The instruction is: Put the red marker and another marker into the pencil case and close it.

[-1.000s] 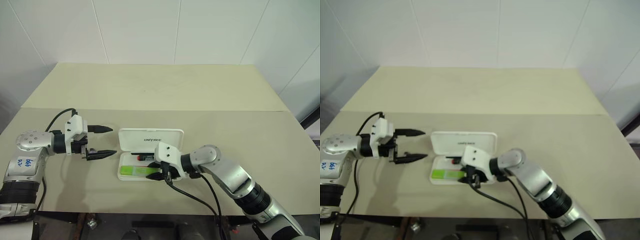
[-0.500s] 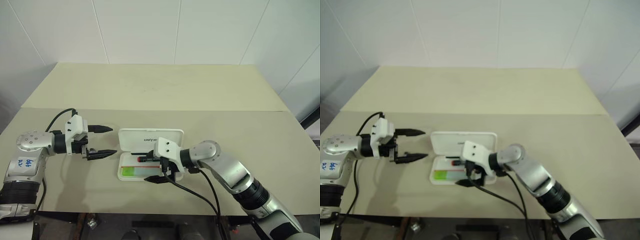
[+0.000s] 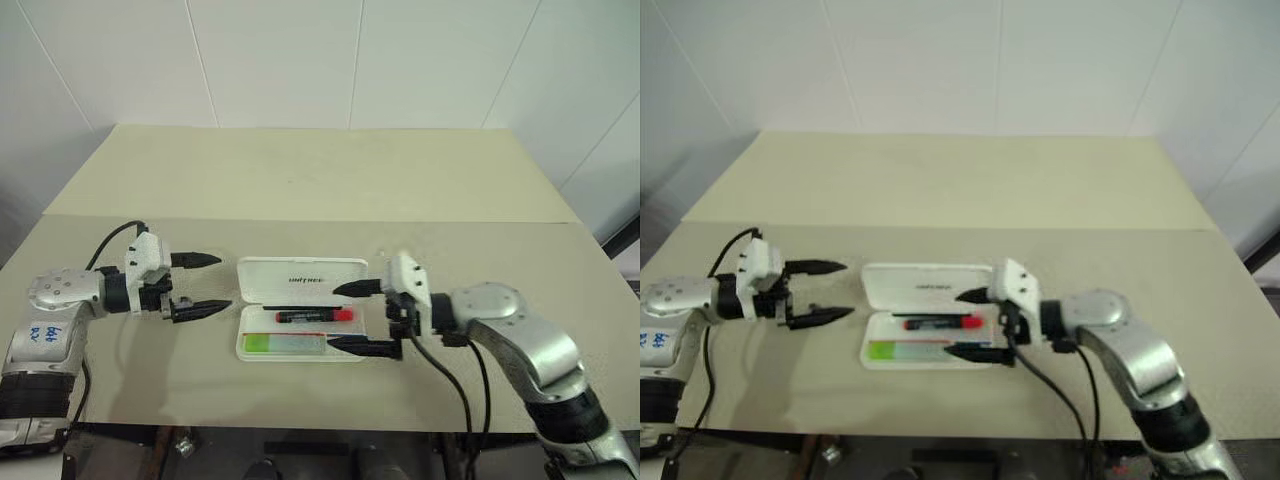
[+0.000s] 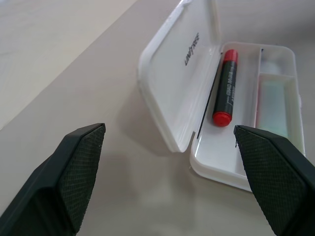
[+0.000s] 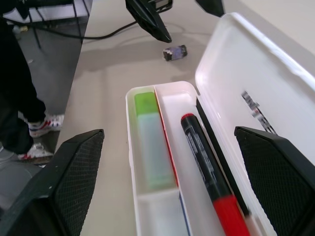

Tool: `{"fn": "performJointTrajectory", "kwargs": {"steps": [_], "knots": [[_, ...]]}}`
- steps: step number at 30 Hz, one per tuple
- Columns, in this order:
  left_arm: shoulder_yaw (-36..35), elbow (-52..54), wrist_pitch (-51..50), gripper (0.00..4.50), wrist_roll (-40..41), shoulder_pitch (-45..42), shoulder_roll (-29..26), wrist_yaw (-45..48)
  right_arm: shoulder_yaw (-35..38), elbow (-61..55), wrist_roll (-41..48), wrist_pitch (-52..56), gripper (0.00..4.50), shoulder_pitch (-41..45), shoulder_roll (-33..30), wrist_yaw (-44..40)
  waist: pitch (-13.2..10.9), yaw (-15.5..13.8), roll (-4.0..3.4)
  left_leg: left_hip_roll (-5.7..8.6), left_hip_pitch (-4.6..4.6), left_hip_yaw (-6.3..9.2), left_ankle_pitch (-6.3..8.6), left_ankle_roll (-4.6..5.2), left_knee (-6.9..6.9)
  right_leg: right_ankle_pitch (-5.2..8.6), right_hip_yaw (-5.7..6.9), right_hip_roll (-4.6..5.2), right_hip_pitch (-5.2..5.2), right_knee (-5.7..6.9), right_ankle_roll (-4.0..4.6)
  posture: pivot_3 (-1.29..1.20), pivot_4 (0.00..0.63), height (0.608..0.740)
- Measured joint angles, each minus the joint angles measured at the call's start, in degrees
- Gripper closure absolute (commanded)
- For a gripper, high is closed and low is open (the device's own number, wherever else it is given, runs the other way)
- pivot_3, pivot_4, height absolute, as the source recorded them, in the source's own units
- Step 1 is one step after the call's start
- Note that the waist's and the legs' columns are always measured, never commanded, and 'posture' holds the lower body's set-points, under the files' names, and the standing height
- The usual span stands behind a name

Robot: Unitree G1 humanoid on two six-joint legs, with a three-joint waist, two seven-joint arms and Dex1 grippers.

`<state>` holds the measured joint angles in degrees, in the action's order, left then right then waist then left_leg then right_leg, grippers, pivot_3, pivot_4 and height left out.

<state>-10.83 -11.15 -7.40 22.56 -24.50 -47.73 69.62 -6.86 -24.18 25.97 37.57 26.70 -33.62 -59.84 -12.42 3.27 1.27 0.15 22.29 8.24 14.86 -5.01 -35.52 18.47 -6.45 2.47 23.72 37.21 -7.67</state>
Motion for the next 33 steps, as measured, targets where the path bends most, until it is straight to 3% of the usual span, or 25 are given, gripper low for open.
{"fn": "performJointTrajectory", "kwargs": {"steps": [10, 18, 33], "knots": [[-10.00, 12.19, -6.47, 0.00, 3.13, 12.53, 0.93, -10.67, 11.90, 0.73, 5.02, -6.26, 0.01, -2.55, -4.71, -0.96, 0.00, -0.20, 0.00, -0.03, -0.01, -0.01, 0.00, 0.00, 0.01, 0.00, 0.00, 0.03, -0.06, -0.10, 0.00, 0.00, 0.150, 0.740], [-16.46, 22.40, -8.73, 0.00, 3.39, 25.50, 8.57, -22.67, 12.82, 3.31, 4.44, -10.94, 0.01, -2.25, -6.86, -1.74, 0.00, -0.33, 0.01, -0.02, -0.04, -0.04, 0.01, 0.01, 0.08, -0.02, -0.01, 0.06, -0.13, -0.27, -0.02, 0.00, 0.150, 0.740], [-14.10, 28.20, -8.89, 0.00, 0.84, 34.19, 22.04, -39.84, 11.75, 6.19, 3.76, -13.58, 0.01, 0.08, -7.77, -1.92, 0.01, -1.44, 0.02, 0.01, -0.08, -0.08, 0.01, 0.01, 0.04, -0.05, -0.03, 0.06, -0.20, -0.33, -0.05, 0.00, 0.150, 0.740]]}}
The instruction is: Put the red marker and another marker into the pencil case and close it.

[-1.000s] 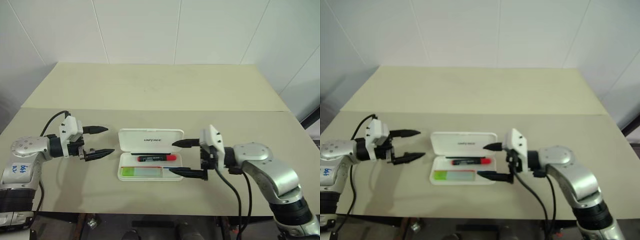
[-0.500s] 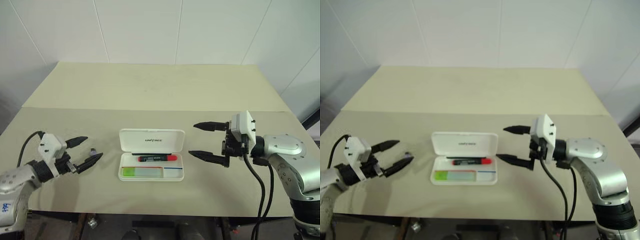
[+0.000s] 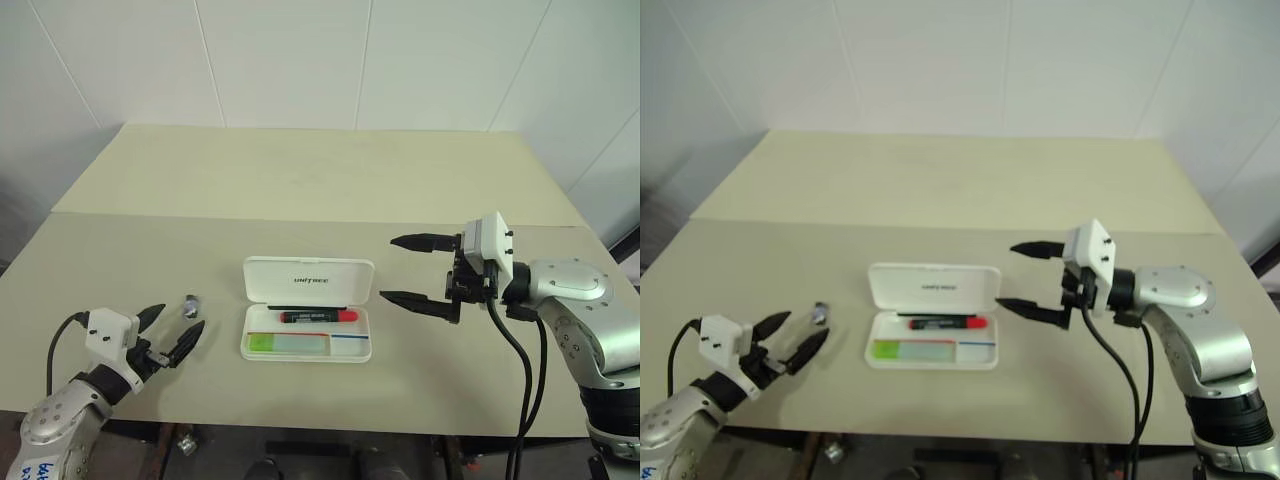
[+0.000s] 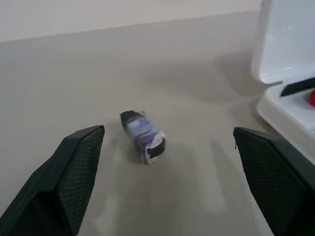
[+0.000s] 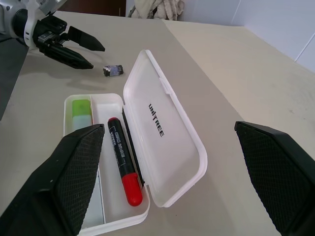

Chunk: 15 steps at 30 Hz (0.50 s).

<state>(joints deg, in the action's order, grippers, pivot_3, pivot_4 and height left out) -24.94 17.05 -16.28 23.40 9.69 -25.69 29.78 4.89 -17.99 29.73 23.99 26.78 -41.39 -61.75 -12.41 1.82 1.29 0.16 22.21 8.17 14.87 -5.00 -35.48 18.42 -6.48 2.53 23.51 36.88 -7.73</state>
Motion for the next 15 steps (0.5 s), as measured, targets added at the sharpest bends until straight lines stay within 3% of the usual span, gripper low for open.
{"fn": "performJointTrajectory", "kwargs": {"steps": [15], "knots": [[3.17, -5.24, 0.22, 0.00, -2.48, -5.03, 3.12, -6.41, -0.09, -2.64, 0.58, 1.86, 0.01, 0.01, -0.08, 1.30, 0.01, -0.18, 0.01, 0.02, 0.00, 0.00, 0.00, 0.00, -0.05, -0.02, 0.01, -0.01, -0.03, 0.01, -0.02, 0.00, 0.150, 0.740]]}}
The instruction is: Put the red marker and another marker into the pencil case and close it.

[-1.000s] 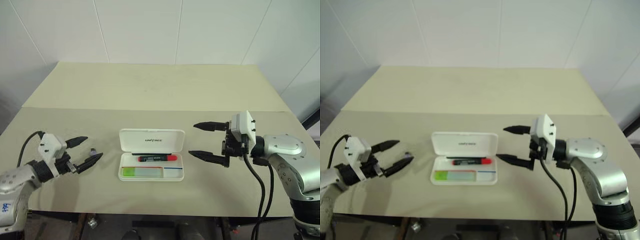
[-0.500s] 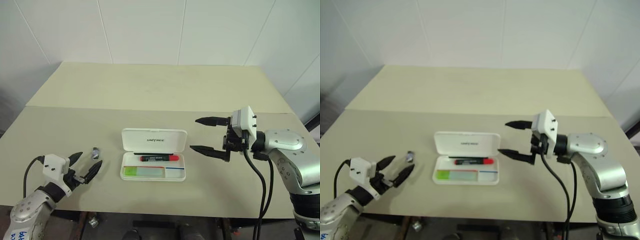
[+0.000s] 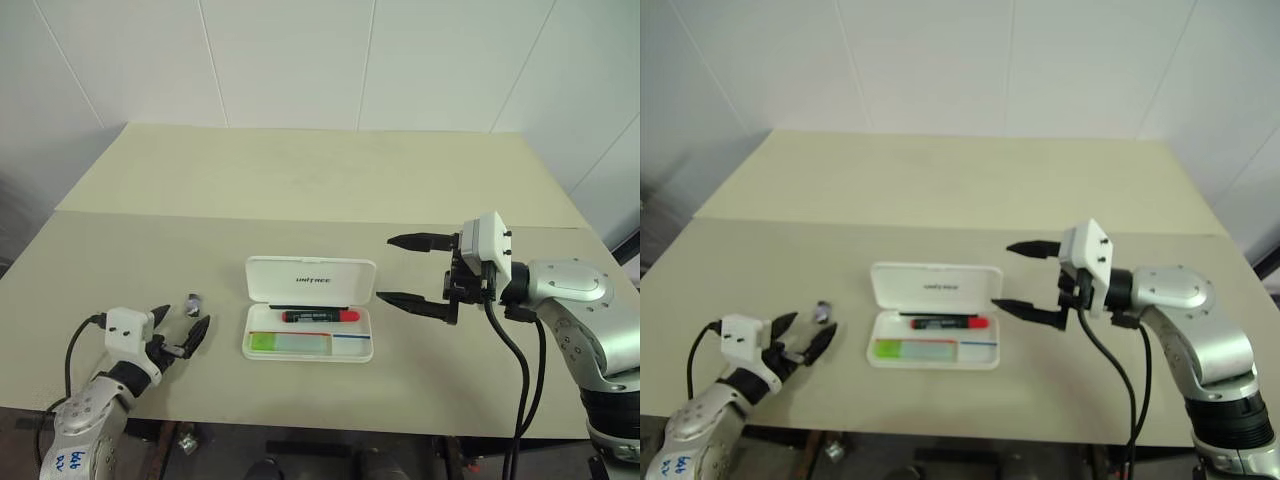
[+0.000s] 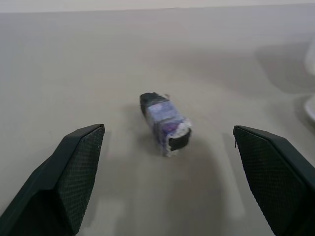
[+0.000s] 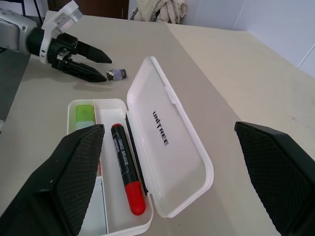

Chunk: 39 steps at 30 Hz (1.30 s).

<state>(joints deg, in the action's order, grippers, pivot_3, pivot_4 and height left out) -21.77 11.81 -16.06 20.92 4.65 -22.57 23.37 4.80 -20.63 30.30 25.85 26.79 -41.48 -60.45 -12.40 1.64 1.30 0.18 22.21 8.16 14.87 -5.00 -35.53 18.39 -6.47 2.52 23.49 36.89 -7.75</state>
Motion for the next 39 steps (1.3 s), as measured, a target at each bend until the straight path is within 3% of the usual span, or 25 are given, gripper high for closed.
{"fn": "performJointTrajectory", "kwargs": {"steps": [6, 7, 9, 19, 20, 25, 32, 39], "knots": [[1.75, -4.50, 0.37, 0.00, -1.30, -4.03, 0.00, -0.64, 0.04, -1.89, 0.60, 0.79, 0.01, -0.03, -0.68, 0.75, 0.01, -0.05, 0.01, 0.02, 0.00, 0.00, 0.00, 0.00, -0.03, -0.02, 0.00, 0.01, -0.02, 0.00, -0.02, 0.00, 0.150, 0.740], [2.04, -5.03, 0.49, 0.19, -1.35, -4.59, 0.00, -0.68, 0.04, -1.93, 0.62, 0.92, 0.00, -0.04, -0.69, 0.98, 0.01, -0.06, 0.01, 0.02, 0.00, 0.00, 0.00, 0.00, -0.03, -0.02, 0.00, 0.01, -0.02, 0.00, -0.02, 0.00, 0.150, 0.740], [2.40, -5.80, 0.64, 0.64, -1.74, -5.51, 0.01, -0.89, 0.05, -2.13, 0.67, 1.14, 0.00, -0.07, -0.72, 1.36, 0.01, -0.07, 0.01, 0.02, -0.01, 0.00, 0.00, 0.00, -0.04, -0.02, 0.00, 0.01, -0.02, 0.02, -0.03, 0.00, 0.150, 0.740], [3.46, -5.83, 0.14, 3.96, -2.00, -6.30, -0.04, -1.00, 0.05, -3.38, 0.72, 1.60, 0.00, -0.13, -0.71, 3.05, 0.02, -0.09, 0.01, 0.02, 0.00, 0.00, 0.00, 0.00, -0.06, -0.03, -0.01, 0.01, -0.02, 0.03, -0.03, 0.00, 0.150, 0.740], [3.46, -5.78, 0.06, 4.11, -1.97, -6.30, -0.05, -1.00, 0.05, -3.40, 0.73, 1.60, 0.00, -0.19, -0.71, 3.16, 0.02, -0.09, 0.01, 0.02, 0.00, 0.00, 0.00, 0.00, -0.06, -0.03, 0.00, 0.01, -0.02, 0.03, -0.03, 0.00, 0.150, 0.740], [3.29, -5.64, -0.02, 4.11, -0.97, -6.23, 0.06, -0.64, 0.05, -3.39, 0.69, 1.50, 0.00, -0.52, -0.62, 3.35, 0.02, -0.07, 0.01, 0.02, 0.00, 0.00, 0.00, 0.00, -0.06, -0.03, 0.00, 0.01, -0.02, 0.02, -0.03, 0.00, 0.150, 0.740], [1.95, 0.90, -0.06, 4.11, 6.70, -4.98, 0.95, 4.34, 0.03, -1.01, -0.17, -1.44, 0.00, -1.61, 0.31, 3.77, 0.02, 0.02, 0.03, 0.01, 0.00, 0.00, 0.00, 0.00, -0.06, -0.03, -0.01, 0.00, -0.01, 0.02, -0.03, 0.00, 0.150, 0.740], [-4.13, 8.07, -4.66, 4.11, 15.27, -0.43, -8.31, 11.32, -0.09, 3.75, -2.56, -5.48, 0.00, -2.74, 0.46, 3.57, 0.02, 0.19, 0.02, 0.00, -0.01, -0.07, 0.00, 0.00, -0.04, -0.03, -0.06, -0.01, -0.02, 0.01, -0.01, 0.00, 0.150, 0.740]]}}
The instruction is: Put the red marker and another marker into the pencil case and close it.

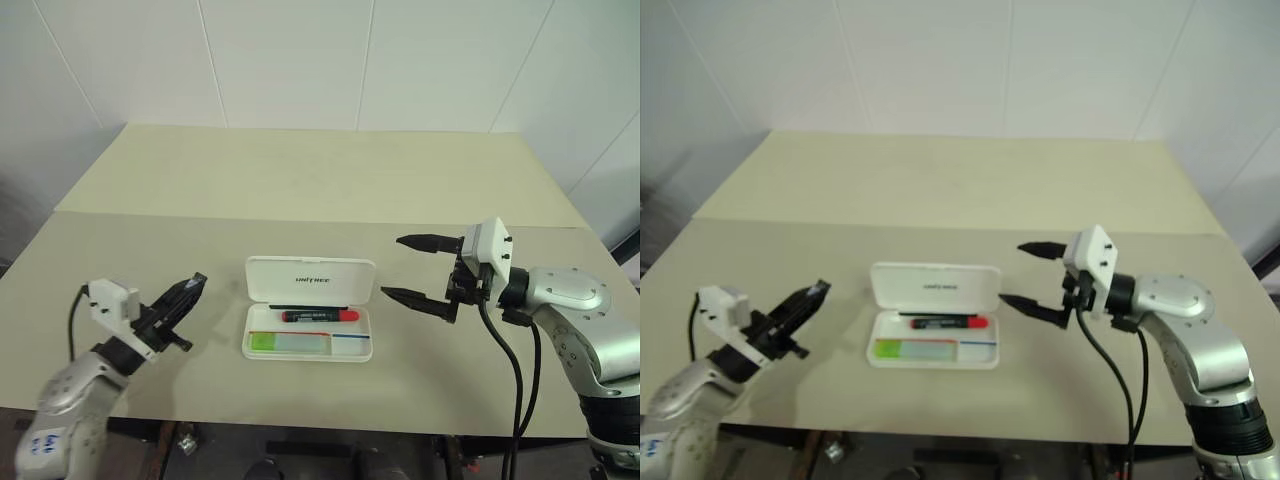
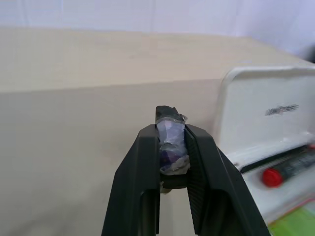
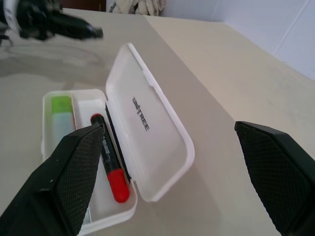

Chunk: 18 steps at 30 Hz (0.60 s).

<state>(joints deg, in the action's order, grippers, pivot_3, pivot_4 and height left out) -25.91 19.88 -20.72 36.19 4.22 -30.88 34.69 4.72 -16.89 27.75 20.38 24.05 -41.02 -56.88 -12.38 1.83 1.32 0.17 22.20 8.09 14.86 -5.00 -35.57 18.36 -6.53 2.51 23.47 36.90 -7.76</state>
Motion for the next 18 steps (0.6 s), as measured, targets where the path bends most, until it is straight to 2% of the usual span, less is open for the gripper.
{"fn": "performJointTrajectory", "kwargs": {"steps": [3, 6, 11, 18], "knots": [[0.44, 0.43, -0.43, 4.11, 0.01, 3.89, -6.25, 6.93, -0.02, 1.28, -0.35, -0.86, 0.00, 0.02, 0.24, -0.08, 0.00, -0.04, 0.00, 0.00, 0.00, -0.01, 0.00, 0.00, 0.01, 0.01, 0.00, -0.01, 0.00, -0.02, 0.02, 0.00, 0.150, 0.740], [3.25, 0.28, 1.46, 4.11, -2.66, 3.52, -9.72, 11.63, 0.02, 1.81, -0.70, -1.75, 0.00, -0.03, 0.27, -0.27, -0.01, -0.25, -0.01, 0.00, 0.00, -0.01, 0.00, 0.00, 0.00, 0.01, 0.01, -0.01, -0.03, -0.05, 0.04, 0.00, 0.150, 0.740], [10.25, -0.41, 2.97, 4.11, -5.22, -5.68, -9.77, 13.89, 0.23, 0.86, -0.69, -1.77, 0.00, -1.69, 0.26, -0.20, -0.01, -0.25, 0.00, -0.01, 0.03, -0.05, -0.02, 0.02, -0.04, -0.03, 0.05, 0.03, -0.10, -0.09, -0.02, 0.00, 0.150, 0.740], [21.69, -5.77, 3.90, 4.11, -7.85, -17.97, -7.79, 19.78, 3.55, -4.41, -0.43, -0.24, 0.00, -8.16, -1.56, 2.17, -0.01, 0.08, 0.00, -0.04, 0.03, -0.10, -0.02, 0.02, 0.05, -0.03, 0.02, -0.01, -0.01, -0.06, -0.03, 0.00, 0.150, 0.740]]}}
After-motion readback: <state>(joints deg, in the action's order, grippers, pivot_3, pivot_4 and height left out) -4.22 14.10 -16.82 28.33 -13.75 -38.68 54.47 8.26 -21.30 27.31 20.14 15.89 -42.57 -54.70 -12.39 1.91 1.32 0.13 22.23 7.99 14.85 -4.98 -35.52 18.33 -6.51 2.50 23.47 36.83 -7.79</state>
